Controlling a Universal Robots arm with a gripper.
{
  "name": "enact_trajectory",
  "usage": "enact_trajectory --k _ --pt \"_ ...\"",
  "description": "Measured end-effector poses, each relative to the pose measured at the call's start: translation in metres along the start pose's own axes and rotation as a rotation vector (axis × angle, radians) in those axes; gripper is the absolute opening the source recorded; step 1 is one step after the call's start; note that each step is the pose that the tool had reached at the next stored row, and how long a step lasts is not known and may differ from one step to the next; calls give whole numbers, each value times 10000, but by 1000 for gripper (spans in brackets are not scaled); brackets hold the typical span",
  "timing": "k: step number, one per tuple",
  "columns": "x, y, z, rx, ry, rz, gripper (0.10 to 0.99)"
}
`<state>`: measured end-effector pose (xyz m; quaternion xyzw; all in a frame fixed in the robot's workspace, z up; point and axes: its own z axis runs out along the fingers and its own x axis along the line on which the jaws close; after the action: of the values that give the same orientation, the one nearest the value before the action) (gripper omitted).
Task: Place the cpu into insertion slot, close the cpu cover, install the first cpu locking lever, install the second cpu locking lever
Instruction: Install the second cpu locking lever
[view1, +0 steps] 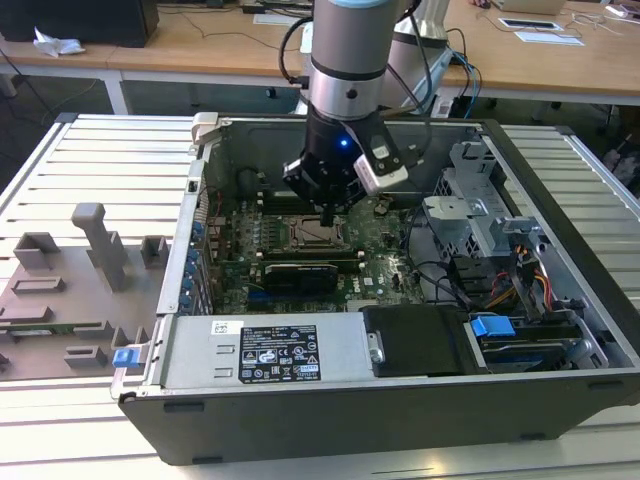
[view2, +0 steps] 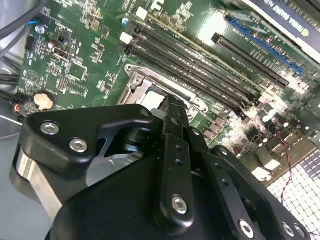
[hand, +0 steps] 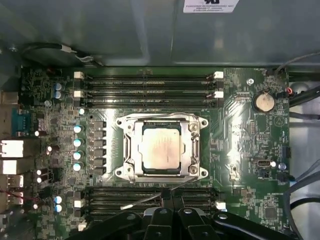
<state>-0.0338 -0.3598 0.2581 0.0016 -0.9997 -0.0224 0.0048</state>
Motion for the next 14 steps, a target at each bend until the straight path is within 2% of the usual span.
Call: enact_trajectory --k 1,3,4,5,8,14 --pt "14 -7 1 -390 -2 -4 106" --pt "26 -14 0 -1041 -3 -10 106" --pt "31 -22 2 -1140 -4 -11 106" --pt "40 -30 6 -1188 -4 -9 106" --pt "73 -53 36 -1234 -5 -12 106" --pt "95 -90 145 -1246 -3 -10 106"
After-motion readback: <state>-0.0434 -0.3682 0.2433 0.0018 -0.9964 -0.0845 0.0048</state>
